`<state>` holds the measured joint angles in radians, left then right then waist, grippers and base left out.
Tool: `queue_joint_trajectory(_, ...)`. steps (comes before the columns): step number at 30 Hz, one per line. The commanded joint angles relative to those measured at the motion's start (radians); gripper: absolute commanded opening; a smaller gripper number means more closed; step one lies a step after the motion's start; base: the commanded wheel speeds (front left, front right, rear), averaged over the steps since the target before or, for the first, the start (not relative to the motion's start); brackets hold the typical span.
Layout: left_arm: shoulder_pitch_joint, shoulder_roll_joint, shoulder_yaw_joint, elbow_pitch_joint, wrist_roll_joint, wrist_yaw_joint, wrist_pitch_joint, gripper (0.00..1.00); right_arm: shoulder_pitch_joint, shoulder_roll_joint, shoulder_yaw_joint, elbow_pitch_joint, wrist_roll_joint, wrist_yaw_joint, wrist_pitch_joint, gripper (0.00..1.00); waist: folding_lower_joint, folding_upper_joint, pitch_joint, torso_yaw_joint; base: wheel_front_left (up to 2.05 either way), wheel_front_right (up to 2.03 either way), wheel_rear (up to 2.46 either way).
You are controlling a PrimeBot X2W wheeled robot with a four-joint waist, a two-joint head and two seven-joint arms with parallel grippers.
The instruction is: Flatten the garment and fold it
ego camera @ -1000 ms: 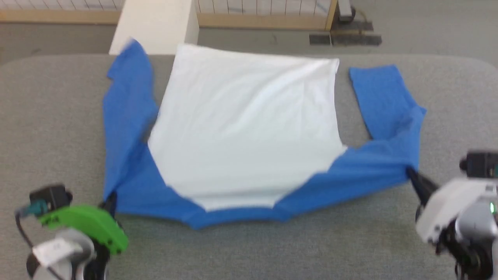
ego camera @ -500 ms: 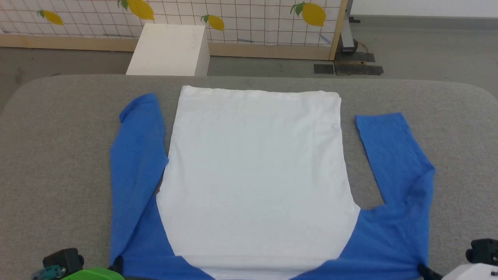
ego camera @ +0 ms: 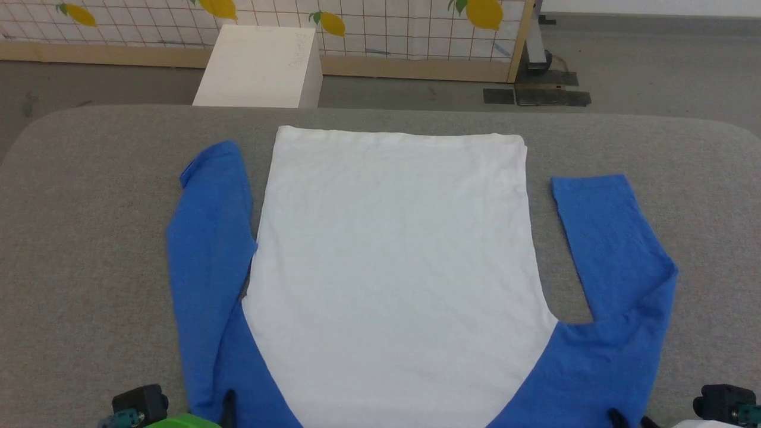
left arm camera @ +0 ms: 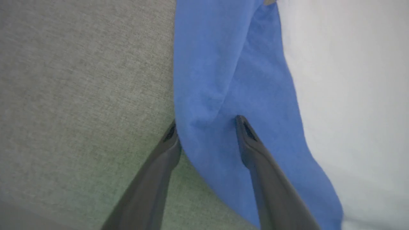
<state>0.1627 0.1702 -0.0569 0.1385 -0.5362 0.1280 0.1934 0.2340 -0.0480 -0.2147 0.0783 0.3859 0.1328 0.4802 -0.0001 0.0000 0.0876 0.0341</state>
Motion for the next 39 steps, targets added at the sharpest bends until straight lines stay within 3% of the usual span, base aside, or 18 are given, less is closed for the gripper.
queue_joint_trajectory(1,-0.017,-0.004,0.002,0.001,-0.005,-0.005,-0.010,1.00,-0.014,-0.002,-0.003,-0.006,-0.004,-0.002,-0.019,1.00,0.0001,0.0000,-0.001,0.001,0.00,0.00,0.00)
queue_joint_trajectory(8,-0.008,0.041,0.037,-0.094,0.022,-0.003,-0.079,1.00,-0.023,-0.002,-0.032,-0.144,-0.044,-0.002,-0.190,1.00,0.0001,0.0000,-0.007,-0.003,0.00,0.00,0.00)
queue_joint_trajectory(12,-0.045,0.098,0.053,-0.150,0.075,-0.002,-0.125,1.00,-0.050,-0.002,-0.019,-0.219,-0.075,-0.002,-0.316,1.00,0.0001,0.0000,0.011,-0.016,0.00,0.00,0.00)
queue_joint_trajectory(21,-0.399,0.268,0.007,-0.033,0.187,-0.111,-0.152,1.00,-0.157,-0.002,0.084,-0.286,-0.134,-0.002,-0.464,1.00,0.0001,0.0000,0.165,-0.058,0.00,0.00,0.00)
queue_joint_trajectory(30,-0.784,0.374,-0.036,0.155,0.202,-0.196,0.008,1.00,-0.289,-0.028,0.174,-0.304,-0.146,-0.002,-0.500,1.00,0.0001,0.0000,0.368,-0.133,0.00,0.00,0.00)
queue_joint_trajectory(39,-0.920,0.451,-0.001,0.238,0.161,-0.180,0.229,1.00,-0.354,-0.038,0.214,-0.314,-0.138,-0.002,-0.506,1.00,0.0001,0.0000,0.493,-0.196,0.00,0.00,0.00)
